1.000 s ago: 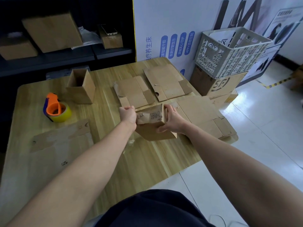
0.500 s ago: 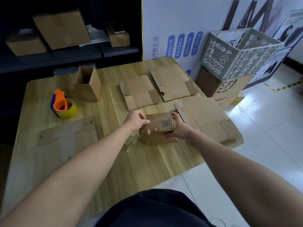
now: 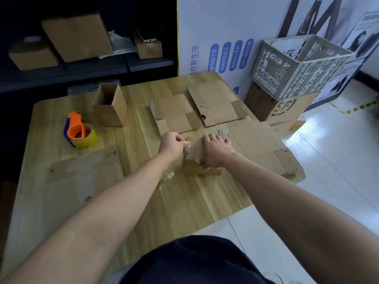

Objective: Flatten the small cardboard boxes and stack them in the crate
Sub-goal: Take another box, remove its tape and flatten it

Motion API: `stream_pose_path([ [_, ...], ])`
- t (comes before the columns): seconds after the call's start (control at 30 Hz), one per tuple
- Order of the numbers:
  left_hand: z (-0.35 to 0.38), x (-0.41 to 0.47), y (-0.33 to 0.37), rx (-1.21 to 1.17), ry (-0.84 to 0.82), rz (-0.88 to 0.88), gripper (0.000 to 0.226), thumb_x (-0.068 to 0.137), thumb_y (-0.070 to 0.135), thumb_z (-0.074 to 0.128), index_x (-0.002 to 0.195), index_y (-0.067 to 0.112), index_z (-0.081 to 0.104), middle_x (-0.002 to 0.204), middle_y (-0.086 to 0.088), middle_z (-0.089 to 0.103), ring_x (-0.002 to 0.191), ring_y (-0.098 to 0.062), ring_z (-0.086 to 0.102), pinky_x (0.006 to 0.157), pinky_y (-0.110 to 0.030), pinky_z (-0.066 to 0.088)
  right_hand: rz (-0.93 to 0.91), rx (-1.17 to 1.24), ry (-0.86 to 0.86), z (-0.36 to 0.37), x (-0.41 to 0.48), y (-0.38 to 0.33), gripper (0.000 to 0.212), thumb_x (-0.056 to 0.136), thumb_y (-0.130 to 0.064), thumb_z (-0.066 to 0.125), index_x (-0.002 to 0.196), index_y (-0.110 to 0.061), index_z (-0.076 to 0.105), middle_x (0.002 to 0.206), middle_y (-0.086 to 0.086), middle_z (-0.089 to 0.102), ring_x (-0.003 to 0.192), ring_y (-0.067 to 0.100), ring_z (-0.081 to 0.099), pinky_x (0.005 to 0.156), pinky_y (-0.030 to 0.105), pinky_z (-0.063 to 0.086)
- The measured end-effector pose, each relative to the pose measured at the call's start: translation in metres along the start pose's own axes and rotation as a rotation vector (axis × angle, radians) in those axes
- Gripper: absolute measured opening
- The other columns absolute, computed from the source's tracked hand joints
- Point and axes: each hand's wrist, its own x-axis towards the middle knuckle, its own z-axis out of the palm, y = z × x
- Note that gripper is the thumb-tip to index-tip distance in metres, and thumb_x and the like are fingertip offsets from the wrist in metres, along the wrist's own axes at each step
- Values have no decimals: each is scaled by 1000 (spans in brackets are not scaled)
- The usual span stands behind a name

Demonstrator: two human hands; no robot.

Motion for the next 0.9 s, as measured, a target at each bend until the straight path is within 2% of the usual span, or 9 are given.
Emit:
stream_pose_path([
  [0.07, -4, 4, -1, -85, 15, -5, 25, 83, 8, 69, 64, 16, 55, 67, 3, 59, 61, -9, 55, 54, -20, 46, 9, 71, 44, -2, 2, 4, 98, 62, -47, 80, 138, -16, 28, 131, 4, 40, 124, 27, 35, 109, 54, 23],
  [0.2, -16, 13, -15, -315, 109, -183, 25, 89, 5, 61, 68, 14, 51, 78, -6, 65, 69, -19, 58, 68, -35, 52, 17, 193, 107, -12, 6, 18, 95, 61, -44, 79, 138, -19, 30, 129, 3, 41, 123, 26, 36, 112, 57, 17],
  [0.27, -30, 18, -31, -359, 171, -230, 21, 87, 5, 63, 71, 14, 54, 80, -5, 65, 69, -17, 57, 63, -28, 50, 31, 259, 132, -15, 4, 31, 93, 61, -42, 80, 137, -19, 30, 127, 4, 42, 120, 26, 39, 110, 56, 21],
  [0.4, -48, 20, -56, -311, 356, -285, 16, 83, 6, 67, 73, 14, 57, 77, 2, 62, 70, -12, 57, 56, -17, 41, 52, 338, 202, -21, 3, 39, 84, 62, -39, 78, 130, -17, 34, 119, 3, 43, 112, 25, 43, 107, 52, 26],
  [0.5, -57, 21, -67, -195, 560, -371, 6, 88, 4, 60, 88, 9, 56, 94, -8, 64, 84, -23, 60, 68, -23, 45, 115, 384, 264, -24, 6, 38, 79, 65, -42, 74, 128, -16, 35, 118, 4, 43, 110, 24, 43, 105, 51, 29],
  [0.57, -67, 22, -79, -129, 671, -400, 15, 89, -1, 54, 103, 4, 53, 108, -16, 61, 99, -31, 59, 78, -31, 46, 164, 368, 274, -27, 6, 44, 76, 67, -44, 73, 126, -15, 35, 119, 5, 43, 111, 25, 42, 104, 51, 30],
  [0.7, -58, 16, -91, 122, 489, -109, 21, 87, -2, 55, 97, 13, 45, 96, -10, 55, 86, -24, 57, 64, -23, 43, 151, 337, 217, -28, 9, 41, 74, 66, -46, 73, 123, -17, 36, 117, 3, 42, 112, 25, 43, 105, 52, 28],
  [0.77, -41, 11, -90, 203, 330, 10, 19, 90, -1, 49, 90, 17, 42, 91, -6, 50, 79, -19, 51, 69, -28, 45, 135, 344, 204, -28, 11, 31, 75, 65, -46, 73, 124, -17, 36, 118, 3, 43, 112, 24, 43, 106, 51, 28],
  [0.9, -6, -6, -110, 400, -64, 41, 12, 95, 4, 40, 94, 15, 44, 92, -8, 51, 75, -15, 49, 64, -26, 46, 101, 338, 210, -24, 11, 19, 77, 64, -45, 74, 123, -16, 36, 117, 3, 43, 113, 24, 43, 106, 49, 28],
])
